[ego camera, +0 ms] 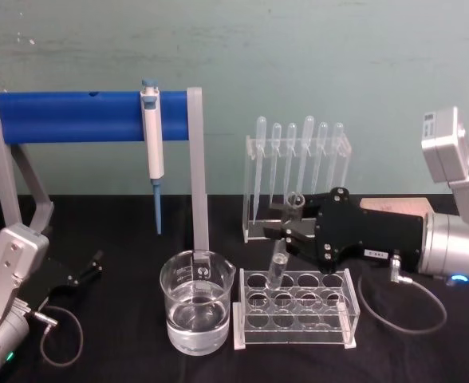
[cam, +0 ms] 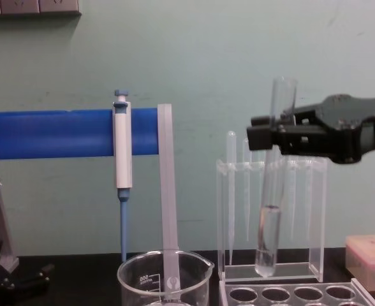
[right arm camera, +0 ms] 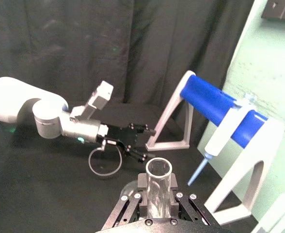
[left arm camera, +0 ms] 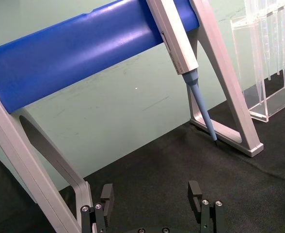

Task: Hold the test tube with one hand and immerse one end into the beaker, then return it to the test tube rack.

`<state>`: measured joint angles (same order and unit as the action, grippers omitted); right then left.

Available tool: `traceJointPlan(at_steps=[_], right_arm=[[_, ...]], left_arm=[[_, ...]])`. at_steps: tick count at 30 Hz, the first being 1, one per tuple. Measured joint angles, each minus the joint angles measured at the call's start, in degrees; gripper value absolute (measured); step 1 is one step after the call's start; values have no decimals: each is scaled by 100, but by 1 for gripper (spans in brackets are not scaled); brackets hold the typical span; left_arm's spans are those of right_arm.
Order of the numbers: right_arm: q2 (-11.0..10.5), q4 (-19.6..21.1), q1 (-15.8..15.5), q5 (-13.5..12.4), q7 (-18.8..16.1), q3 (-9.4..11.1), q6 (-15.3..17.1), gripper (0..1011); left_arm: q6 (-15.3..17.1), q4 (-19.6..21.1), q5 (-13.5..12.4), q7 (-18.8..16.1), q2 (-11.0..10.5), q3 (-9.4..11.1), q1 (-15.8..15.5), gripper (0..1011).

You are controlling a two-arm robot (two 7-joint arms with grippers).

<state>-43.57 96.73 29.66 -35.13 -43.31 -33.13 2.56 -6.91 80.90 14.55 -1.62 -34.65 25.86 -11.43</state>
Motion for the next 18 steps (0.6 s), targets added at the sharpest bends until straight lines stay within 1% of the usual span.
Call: traceJointPlan(at_steps=[18], right_arm=[[71, -299, -415, 185, 105, 213, -235, 225]], left_arm=[[0, 0, 0, 0, 0, 0, 0, 1000]])
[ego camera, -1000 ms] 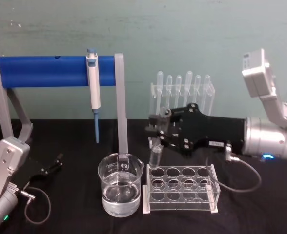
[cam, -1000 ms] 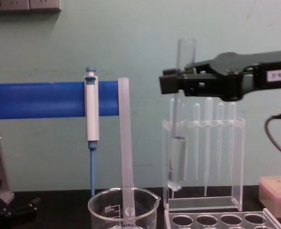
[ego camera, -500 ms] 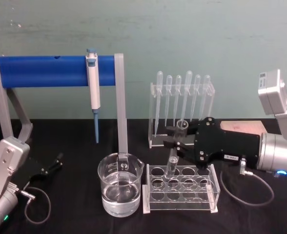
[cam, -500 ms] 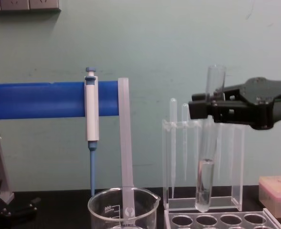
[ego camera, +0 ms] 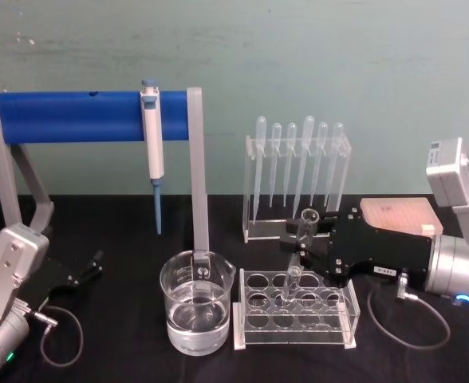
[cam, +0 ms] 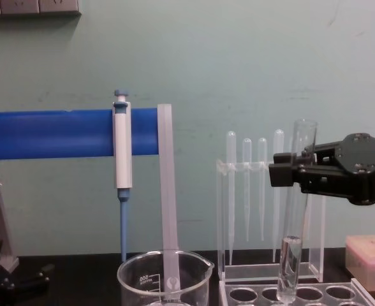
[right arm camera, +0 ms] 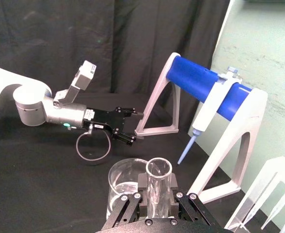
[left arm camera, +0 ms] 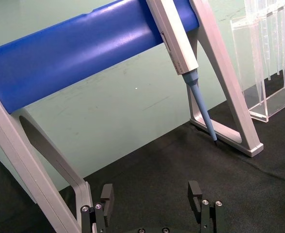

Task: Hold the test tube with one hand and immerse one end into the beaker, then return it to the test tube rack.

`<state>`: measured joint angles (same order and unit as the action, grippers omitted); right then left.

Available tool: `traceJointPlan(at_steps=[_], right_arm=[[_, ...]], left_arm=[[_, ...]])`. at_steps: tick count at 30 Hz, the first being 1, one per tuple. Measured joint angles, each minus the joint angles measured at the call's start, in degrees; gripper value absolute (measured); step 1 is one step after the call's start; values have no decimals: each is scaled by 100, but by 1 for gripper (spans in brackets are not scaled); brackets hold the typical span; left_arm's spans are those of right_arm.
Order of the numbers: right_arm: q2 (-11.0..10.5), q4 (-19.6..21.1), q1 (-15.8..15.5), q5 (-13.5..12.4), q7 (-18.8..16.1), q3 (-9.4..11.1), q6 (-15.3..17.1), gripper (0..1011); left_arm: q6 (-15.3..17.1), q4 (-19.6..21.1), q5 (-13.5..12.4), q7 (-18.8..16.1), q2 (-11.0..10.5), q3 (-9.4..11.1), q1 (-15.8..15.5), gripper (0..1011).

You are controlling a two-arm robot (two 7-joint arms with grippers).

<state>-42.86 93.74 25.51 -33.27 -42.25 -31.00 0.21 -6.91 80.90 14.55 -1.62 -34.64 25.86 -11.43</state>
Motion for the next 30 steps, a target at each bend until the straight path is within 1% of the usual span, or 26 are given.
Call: traceJointPlan(at_steps=[12, 20, 30], right_arm=[[153, -218, -94, 171, -46, 64, -203, 225], [310, -453, -102, 232, -129, 59, -325, 224], [419, -661, -126, 273, -197, 63, -411, 224]], left_arm=[[0, 0, 0, 0, 0, 0, 0, 1000], [0, 0, 0, 0, 0, 0, 0, 1000], [0, 0, 0, 0, 0, 0, 0, 1000]])
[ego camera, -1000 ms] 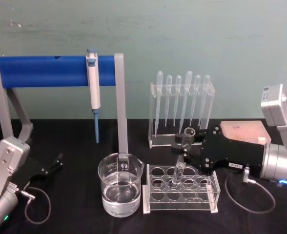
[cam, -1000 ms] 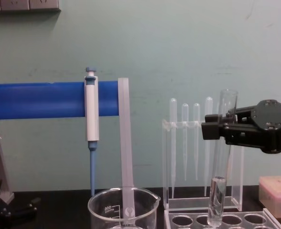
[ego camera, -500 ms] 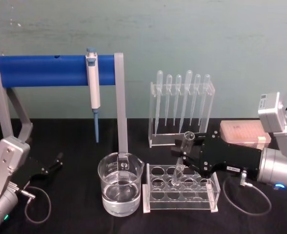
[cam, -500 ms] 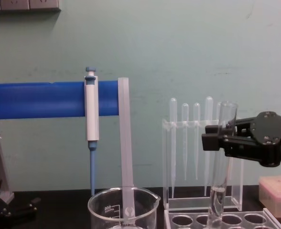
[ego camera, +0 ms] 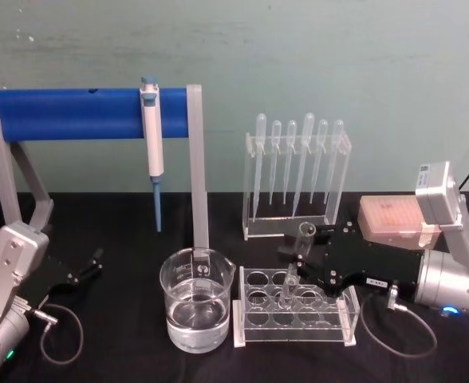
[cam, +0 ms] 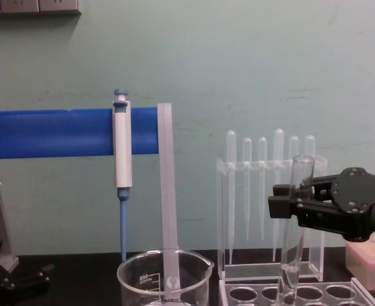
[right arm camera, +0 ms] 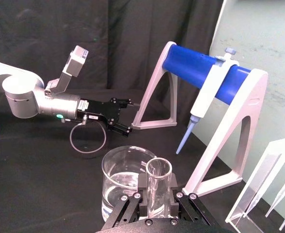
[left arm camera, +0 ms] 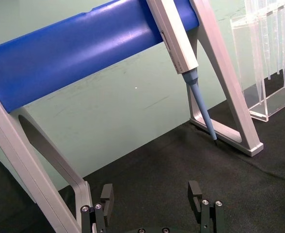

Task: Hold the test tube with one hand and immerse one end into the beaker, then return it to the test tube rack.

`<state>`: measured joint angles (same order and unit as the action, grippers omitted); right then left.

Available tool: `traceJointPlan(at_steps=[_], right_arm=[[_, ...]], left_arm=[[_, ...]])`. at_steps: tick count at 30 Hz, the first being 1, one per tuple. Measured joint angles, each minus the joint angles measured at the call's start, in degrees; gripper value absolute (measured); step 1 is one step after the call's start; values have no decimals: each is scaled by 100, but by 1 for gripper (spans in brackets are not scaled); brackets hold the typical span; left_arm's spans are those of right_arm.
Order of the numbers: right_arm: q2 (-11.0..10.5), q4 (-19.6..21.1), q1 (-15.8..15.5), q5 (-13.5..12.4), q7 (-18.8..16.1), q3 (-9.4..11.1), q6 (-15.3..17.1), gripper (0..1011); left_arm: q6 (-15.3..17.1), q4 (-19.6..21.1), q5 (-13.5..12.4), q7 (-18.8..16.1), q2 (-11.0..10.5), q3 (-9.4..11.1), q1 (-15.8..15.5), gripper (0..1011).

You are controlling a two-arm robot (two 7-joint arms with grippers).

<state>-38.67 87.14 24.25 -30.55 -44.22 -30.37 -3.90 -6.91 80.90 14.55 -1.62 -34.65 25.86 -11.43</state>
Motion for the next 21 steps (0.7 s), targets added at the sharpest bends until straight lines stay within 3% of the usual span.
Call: traceJointPlan(at_steps=[21], right_arm=[[199, -403, 24, 218, -161, -133, -216, 225]], left_arm=[[0, 0, 0, 0, 0, 0, 0, 1000]])
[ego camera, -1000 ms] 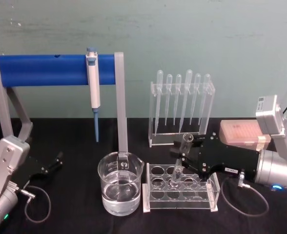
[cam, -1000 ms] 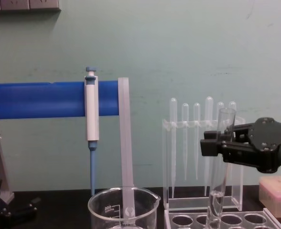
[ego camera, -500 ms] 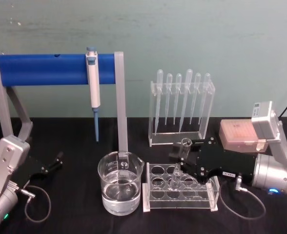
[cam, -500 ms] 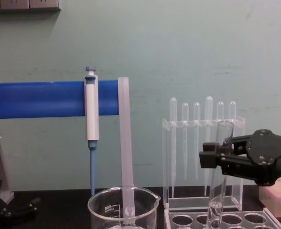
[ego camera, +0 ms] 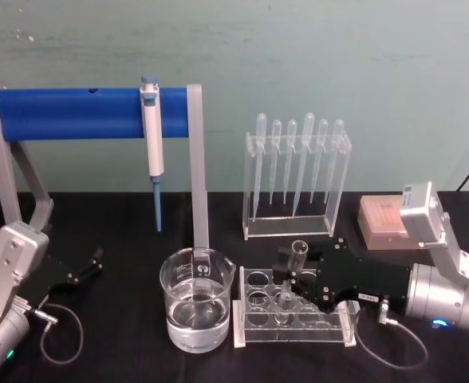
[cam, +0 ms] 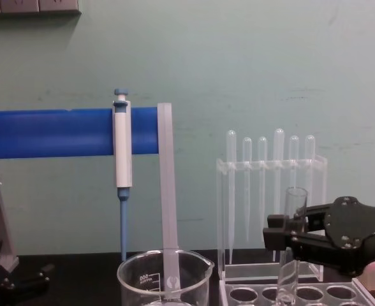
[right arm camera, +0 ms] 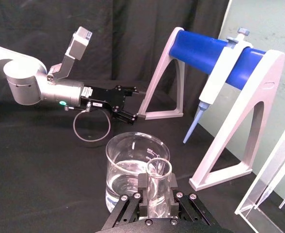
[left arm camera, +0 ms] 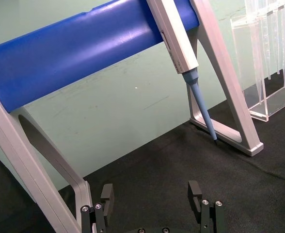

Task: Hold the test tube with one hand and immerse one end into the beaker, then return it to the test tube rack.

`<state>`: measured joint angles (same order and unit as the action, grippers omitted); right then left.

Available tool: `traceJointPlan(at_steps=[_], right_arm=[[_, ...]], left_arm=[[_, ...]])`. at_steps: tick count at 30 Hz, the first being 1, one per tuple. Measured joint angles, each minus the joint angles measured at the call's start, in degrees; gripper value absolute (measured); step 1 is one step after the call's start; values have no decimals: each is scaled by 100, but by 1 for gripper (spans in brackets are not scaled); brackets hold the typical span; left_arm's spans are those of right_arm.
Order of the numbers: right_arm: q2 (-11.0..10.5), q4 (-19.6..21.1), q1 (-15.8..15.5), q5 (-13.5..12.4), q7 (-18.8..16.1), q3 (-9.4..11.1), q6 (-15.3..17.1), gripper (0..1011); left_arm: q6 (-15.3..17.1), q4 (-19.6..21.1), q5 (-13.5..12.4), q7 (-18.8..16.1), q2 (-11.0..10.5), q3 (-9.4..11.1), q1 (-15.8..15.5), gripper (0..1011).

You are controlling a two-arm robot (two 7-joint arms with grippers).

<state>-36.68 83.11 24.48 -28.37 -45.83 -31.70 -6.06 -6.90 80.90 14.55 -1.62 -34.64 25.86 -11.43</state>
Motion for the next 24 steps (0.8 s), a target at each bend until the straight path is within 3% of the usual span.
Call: traceJointPlan(at_steps=[24], right_arm=[[60, -56, -111, 102, 93, 38, -42, 225]], left_arm=[[0, 0, 0, 0, 0, 0, 0, 1000]])
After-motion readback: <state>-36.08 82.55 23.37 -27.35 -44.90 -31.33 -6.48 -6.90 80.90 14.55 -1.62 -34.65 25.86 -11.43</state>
